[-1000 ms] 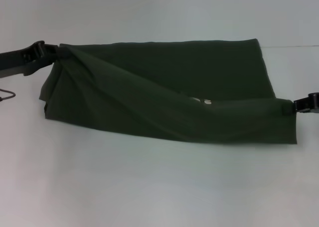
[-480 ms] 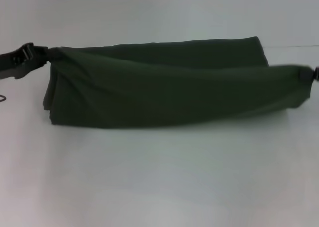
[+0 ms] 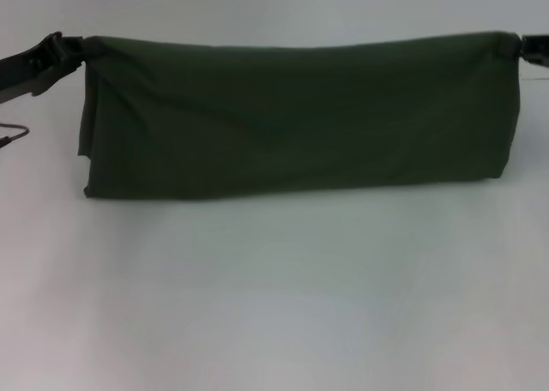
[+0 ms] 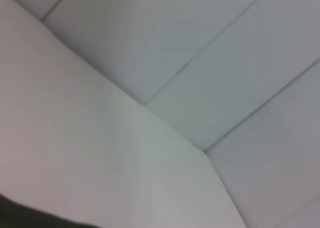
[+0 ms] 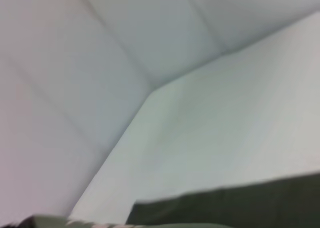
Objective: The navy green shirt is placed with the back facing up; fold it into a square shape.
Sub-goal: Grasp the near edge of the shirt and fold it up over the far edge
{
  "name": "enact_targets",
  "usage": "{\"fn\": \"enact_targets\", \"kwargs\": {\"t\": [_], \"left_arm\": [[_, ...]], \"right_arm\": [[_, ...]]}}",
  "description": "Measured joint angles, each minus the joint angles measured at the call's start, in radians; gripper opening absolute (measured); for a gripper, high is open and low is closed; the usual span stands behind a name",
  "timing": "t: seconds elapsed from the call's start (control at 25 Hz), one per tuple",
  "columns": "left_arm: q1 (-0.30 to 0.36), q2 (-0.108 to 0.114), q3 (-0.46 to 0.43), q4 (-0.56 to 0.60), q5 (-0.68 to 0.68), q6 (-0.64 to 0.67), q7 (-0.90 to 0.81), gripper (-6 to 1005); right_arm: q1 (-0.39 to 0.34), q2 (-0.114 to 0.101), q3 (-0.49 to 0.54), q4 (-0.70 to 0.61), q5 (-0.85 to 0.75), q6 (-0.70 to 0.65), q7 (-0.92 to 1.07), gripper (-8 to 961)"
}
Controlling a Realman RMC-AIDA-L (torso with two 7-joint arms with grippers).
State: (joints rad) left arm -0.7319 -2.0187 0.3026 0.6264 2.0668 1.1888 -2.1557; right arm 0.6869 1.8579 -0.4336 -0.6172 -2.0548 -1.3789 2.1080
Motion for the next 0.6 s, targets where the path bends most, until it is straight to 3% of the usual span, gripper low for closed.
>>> {"fn": "enact_targets", "kwargs": {"t": [0.2,0.24,0.28,0.32,0.48,0.6], "left_arm": [[-0.030,-0.037,0.001,-0.051,-0.069,-0.127,0.113,50],[-0.030,-0.037,0.001,-0.051,-0.069,-0.127,0.113,50],[-0.037,-0.045,0.001,-0.074,-0.095,-0.166,0.152,50],[-0.045,-0.053,0.001,-0.095,-0.120,-0.210,0.200,50],[-0.065,-0.077,0.001,-0.161,-0.212,-0.321,0.356,50],[-0.077,-0.093,0.001,-0.209,-0.300,-0.384,0.492,49]], "right_arm": [[0.050,0.051,-0.025,0.020,0.008,0.205,-0.056,50],[0.062,0.066,-0.034,0.023,0.008,0.250,-0.069,50],[0.080,0.095,-0.051,0.029,0.009,0.345,-0.101,51],[0.080,0.095,-0.051,0.029,0.009,0.345,-0.101,51],[0.122,0.147,-0.069,0.066,0.013,0.535,-0.182,53],[0.163,0.172,-0.070,0.123,0.023,0.663,-0.259,54]]}}
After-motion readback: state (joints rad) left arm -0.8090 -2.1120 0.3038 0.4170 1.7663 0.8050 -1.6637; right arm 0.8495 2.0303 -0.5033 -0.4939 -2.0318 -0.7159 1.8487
